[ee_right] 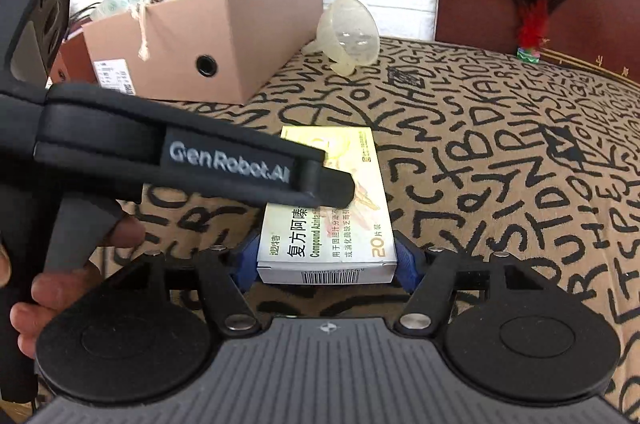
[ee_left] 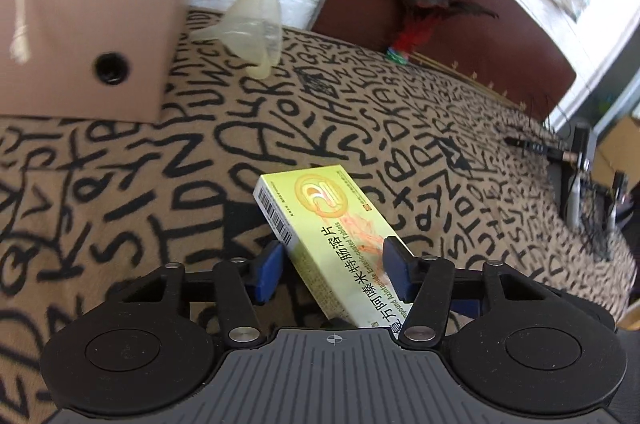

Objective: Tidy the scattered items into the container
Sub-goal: 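Lift the yellow medicine box with the right gripper toward the cardboard box, then lower the medicine box into the cardboard box and open the right gripper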

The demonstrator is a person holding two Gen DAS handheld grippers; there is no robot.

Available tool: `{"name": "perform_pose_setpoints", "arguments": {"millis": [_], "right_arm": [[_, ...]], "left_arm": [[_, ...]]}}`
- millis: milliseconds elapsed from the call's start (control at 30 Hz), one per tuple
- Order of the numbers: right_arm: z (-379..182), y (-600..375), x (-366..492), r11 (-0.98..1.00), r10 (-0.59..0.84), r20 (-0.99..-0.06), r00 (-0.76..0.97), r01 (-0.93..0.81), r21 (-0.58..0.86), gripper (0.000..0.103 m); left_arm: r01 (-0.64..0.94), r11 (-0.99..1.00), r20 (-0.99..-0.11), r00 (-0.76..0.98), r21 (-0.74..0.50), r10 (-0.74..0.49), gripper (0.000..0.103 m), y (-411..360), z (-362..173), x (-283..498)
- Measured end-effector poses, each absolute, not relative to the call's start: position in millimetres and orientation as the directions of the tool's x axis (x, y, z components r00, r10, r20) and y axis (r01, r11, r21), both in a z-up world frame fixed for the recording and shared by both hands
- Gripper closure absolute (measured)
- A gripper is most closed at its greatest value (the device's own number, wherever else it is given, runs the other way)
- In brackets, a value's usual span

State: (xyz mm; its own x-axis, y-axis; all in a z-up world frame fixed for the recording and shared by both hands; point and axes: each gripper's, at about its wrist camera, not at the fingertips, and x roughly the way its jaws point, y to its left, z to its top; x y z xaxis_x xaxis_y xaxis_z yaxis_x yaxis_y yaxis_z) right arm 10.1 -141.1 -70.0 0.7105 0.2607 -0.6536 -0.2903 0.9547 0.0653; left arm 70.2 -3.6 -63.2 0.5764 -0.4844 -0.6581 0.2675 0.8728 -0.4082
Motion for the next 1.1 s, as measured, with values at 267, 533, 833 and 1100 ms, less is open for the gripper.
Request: {"name": "perform_pose_setpoints", "arguments": {"millis": [267, 533, 833, 1100], "right_arm": [[-13, -108, 9, 0.929, 0.316, -0.527, 0.789, -0.371, 0.002, 0.033], [40, -53, 59, 0.887, 0.414, -0.399, 0.818, -0.461, -0.023, 0.033], [44, -16, 151, 0.920, 0.387, -0.339, 0.858, -0.382, 0.083, 0.032], [10, -28, 169, 0.913, 0.403, -0.433, 0.806, -0.383, 0.138, 0.015]], "left_arm": [[0.250, 0.894, -0.523, 0.738, -0.373, -0.425, 0.048, 37, 4, 55], [0.219, 0.922, -0.425, 0.837, -0.319, -0.346, 0.047, 94, 63, 90], [0.248, 0.942, -0.442, 0.836, -0.226, -0.326, 0.039, 115, 79, 178], [0.152, 0.949, -0.460, 0.846, -0.277, -0.270, 0.019, 159, 45, 181]]}}
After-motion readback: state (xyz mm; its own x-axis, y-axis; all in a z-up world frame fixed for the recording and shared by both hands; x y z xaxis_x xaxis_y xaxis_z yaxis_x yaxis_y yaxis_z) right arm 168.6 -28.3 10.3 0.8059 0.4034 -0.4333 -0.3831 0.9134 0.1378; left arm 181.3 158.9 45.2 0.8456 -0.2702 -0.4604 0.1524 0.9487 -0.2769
